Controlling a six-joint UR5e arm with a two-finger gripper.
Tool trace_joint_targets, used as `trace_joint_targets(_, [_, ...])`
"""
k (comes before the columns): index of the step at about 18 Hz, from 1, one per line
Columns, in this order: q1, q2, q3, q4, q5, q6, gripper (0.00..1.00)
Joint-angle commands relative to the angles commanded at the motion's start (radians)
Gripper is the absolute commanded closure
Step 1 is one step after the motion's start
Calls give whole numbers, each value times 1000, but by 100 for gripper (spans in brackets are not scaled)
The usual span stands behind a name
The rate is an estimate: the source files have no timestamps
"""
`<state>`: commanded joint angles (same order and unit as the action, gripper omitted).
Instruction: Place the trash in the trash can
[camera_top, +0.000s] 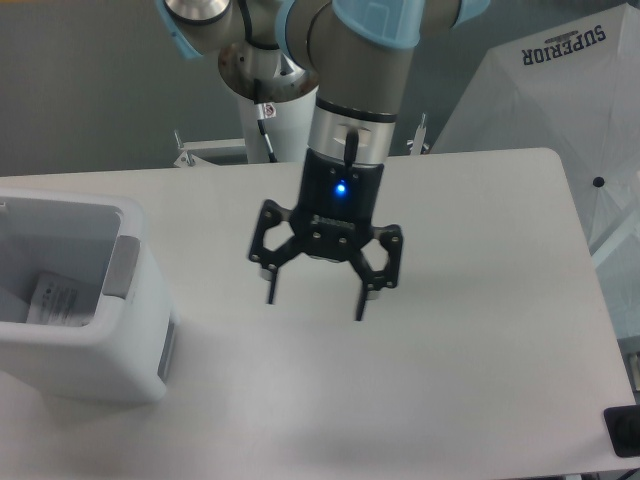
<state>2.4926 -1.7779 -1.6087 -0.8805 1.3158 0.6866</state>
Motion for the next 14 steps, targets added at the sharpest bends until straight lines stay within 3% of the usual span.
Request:
trace_joint_targets(3, [41, 24, -105, 0, 63, 172, 0])
trace_joint_targets(6, [72, 48, -178, -2, 92, 250, 0])
trace_joint_targets(10, [103, 43, -220, -3, 141, 339, 0])
trace_joint_targets(14, [112, 38, -215, -8, 169, 352, 0])
